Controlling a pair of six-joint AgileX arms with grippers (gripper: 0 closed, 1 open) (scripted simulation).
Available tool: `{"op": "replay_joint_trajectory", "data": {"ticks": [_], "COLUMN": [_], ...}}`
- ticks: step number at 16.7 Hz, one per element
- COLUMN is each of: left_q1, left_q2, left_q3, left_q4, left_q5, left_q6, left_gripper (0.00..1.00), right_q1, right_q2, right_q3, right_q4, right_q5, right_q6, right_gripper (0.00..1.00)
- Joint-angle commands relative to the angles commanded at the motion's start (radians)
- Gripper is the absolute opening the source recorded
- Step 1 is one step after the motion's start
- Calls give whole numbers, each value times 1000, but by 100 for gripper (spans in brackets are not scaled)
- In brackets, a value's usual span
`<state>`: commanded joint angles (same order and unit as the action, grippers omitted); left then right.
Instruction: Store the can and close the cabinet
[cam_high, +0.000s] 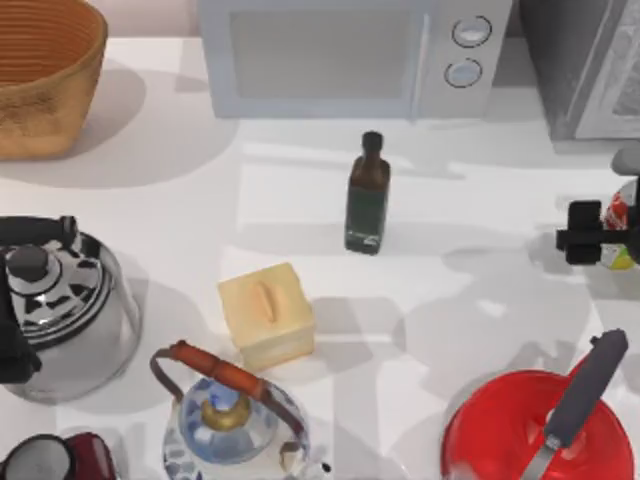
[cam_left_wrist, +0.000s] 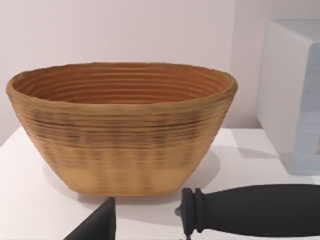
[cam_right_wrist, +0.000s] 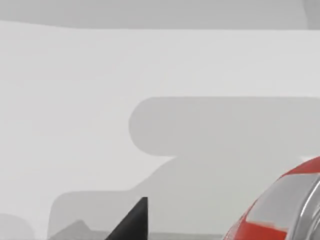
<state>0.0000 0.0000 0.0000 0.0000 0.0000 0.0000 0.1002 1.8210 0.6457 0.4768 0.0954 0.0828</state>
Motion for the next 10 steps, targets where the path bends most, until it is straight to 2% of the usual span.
{"op": "replay_joint_trajectory", "data": {"ticks": [8, 10], "left_q1": [0, 0], "left_q2": [0, 0], "left_q3": [0, 0], "left_q4": [0, 0], "left_q5": [0, 0], "left_q6": [0, 0], "left_gripper": [100, 100], "right_q1": [0, 0], "right_q2": [0, 0], "right_q3": [0, 0], "right_q4": [0, 0], "right_q5": [0, 0], "right_q6": [0, 0], "right_gripper": [2, 0]}}
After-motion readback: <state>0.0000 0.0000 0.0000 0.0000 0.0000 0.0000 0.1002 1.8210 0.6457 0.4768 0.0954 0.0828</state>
